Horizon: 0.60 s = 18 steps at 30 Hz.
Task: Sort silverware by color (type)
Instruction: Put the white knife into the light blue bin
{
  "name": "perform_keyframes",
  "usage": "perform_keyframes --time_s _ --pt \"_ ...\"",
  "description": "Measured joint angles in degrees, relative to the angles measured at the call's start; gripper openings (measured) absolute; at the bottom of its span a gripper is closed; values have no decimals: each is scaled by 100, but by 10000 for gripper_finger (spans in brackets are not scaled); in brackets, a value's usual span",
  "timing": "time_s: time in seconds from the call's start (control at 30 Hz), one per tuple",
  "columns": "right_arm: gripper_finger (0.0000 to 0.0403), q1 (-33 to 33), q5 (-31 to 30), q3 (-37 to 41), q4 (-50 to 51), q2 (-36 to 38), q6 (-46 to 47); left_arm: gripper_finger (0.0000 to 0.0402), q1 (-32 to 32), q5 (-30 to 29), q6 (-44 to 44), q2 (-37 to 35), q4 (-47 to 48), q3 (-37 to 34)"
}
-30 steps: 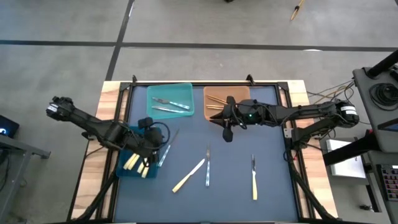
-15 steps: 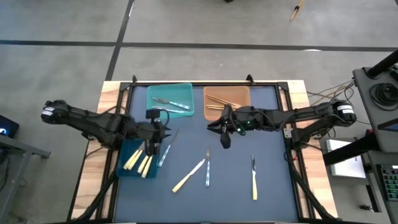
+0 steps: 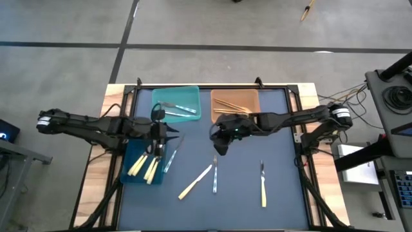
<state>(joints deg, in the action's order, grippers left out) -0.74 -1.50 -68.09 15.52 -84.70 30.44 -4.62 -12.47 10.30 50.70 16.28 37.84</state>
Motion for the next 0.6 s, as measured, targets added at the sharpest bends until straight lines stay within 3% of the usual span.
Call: perform_keyframes --time_s 0.43,0.6 --pt "47 -377 62 -1681 2925 -1493 1862 77 2 -63 -179 -825 -573 -567" --pt "47 -523 484 -1960 3288 -1876 2488 77 0 -65 -202 -869 -550 -624"
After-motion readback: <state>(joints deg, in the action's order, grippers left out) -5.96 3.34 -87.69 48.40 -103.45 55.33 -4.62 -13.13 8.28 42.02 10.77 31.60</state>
